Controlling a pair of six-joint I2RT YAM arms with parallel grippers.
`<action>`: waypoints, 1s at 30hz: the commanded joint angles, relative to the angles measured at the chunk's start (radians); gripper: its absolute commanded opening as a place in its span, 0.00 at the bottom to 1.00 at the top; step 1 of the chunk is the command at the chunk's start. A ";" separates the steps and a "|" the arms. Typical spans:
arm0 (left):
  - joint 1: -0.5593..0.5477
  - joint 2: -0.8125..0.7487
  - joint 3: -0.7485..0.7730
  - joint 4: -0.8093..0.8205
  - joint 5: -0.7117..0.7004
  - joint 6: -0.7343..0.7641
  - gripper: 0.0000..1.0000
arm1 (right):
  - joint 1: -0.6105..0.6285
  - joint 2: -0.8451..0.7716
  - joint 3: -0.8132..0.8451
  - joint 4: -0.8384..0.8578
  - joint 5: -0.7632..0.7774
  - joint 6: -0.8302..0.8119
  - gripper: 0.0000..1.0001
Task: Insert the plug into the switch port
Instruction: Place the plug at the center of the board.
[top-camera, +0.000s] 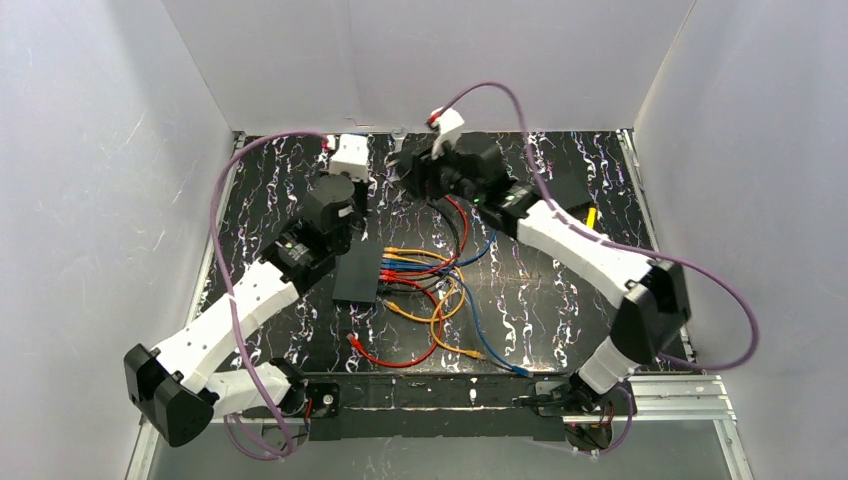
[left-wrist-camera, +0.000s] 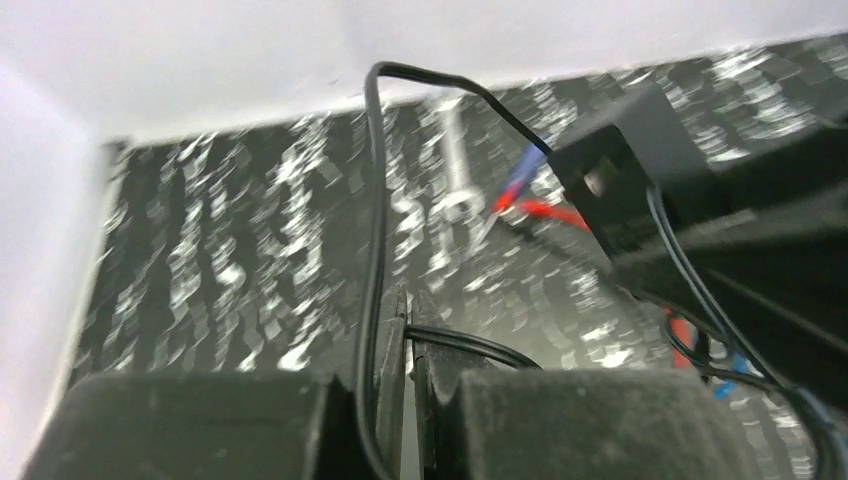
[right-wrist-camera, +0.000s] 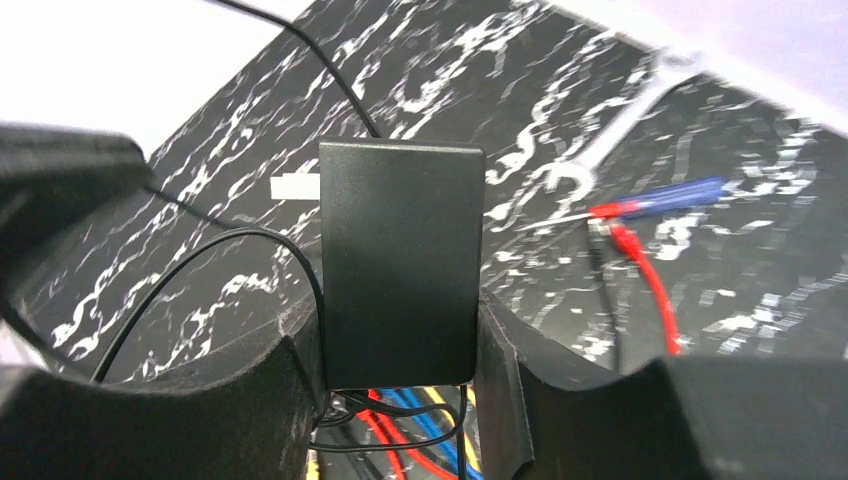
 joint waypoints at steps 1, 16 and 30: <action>0.109 -0.058 0.077 -0.399 -0.125 -0.057 0.00 | 0.096 0.117 0.024 0.160 -0.030 0.015 0.01; 0.311 -0.069 -0.110 -0.728 -0.299 -0.224 0.70 | 0.365 0.598 0.188 0.351 -0.016 0.019 0.01; 0.310 -0.258 -0.195 -0.616 -0.347 -0.214 0.98 | 0.431 0.820 0.394 0.314 0.028 -0.063 0.49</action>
